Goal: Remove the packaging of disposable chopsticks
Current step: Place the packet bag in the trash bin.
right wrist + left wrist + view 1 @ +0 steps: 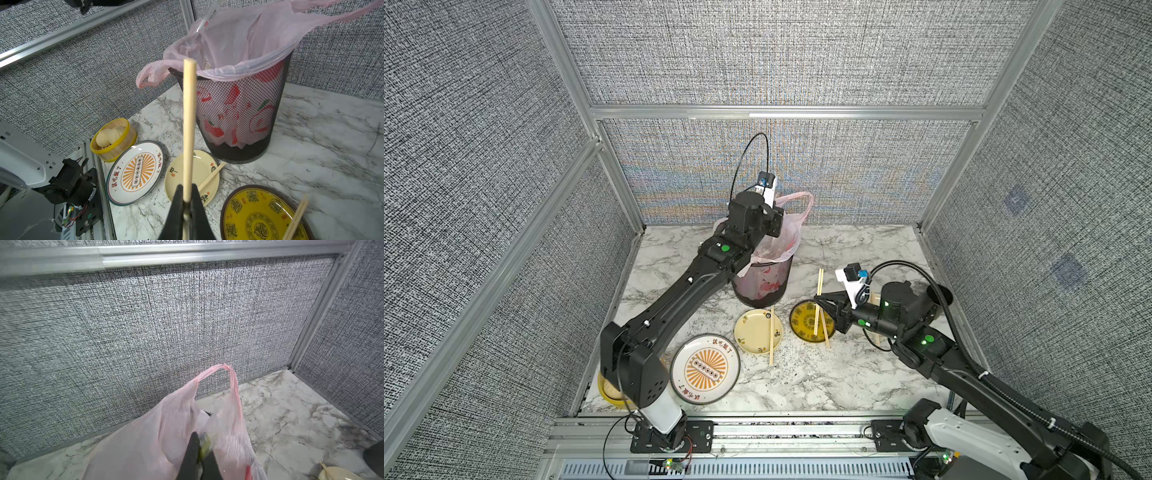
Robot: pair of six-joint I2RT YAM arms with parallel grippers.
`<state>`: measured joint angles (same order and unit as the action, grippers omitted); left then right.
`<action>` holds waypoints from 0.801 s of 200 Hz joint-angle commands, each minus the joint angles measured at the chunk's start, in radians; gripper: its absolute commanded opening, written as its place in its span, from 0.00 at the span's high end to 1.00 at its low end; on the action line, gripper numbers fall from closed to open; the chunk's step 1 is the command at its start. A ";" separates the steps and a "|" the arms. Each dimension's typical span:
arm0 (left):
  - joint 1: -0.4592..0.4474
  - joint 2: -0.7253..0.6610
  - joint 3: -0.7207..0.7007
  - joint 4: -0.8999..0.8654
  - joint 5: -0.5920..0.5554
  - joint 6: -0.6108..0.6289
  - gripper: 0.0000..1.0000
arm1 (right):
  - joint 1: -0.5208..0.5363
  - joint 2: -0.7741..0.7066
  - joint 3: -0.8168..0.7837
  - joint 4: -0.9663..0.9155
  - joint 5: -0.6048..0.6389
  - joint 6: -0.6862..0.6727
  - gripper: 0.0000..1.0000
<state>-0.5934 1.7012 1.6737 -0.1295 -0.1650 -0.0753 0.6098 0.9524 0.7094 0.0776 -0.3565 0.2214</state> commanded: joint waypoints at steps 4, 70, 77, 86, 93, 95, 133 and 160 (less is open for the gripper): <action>0.022 0.086 0.036 -0.016 0.076 -0.022 1.00 | 0.002 0.012 0.010 -0.011 0.013 0.005 1.00; 0.023 0.060 -0.058 -0.088 0.034 -0.061 0.88 | 0.001 0.032 0.021 -0.012 0.002 0.013 1.00; 0.022 0.044 -0.058 -0.099 0.020 -0.065 0.79 | 0.002 0.034 0.022 -0.013 0.004 0.013 1.00; 0.022 0.025 -0.056 -0.114 0.018 -0.069 0.61 | 0.002 0.035 0.024 -0.012 0.002 0.015 1.00; 0.022 0.012 -0.052 -0.127 0.028 -0.066 0.50 | 0.002 0.035 0.025 -0.013 0.002 0.015 1.00; 0.022 0.009 -0.051 -0.130 0.030 -0.066 0.47 | 0.002 0.036 0.025 -0.013 0.002 0.015 1.00; 0.022 -0.046 -0.049 -0.216 -0.006 -0.107 0.19 | 0.002 0.037 0.032 -0.027 0.003 0.016 1.00; 0.022 -0.086 -0.064 -0.248 -0.027 -0.106 0.16 | 0.002 0.050 0.037 -0.028 -0.001 0.019 1.00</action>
<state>-0.5735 1.6447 1.6135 -0.3252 -0.1596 -0.1654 0.6098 0.9924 0.7315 0.0486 -0.3489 0.2321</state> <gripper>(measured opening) 0.837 0.076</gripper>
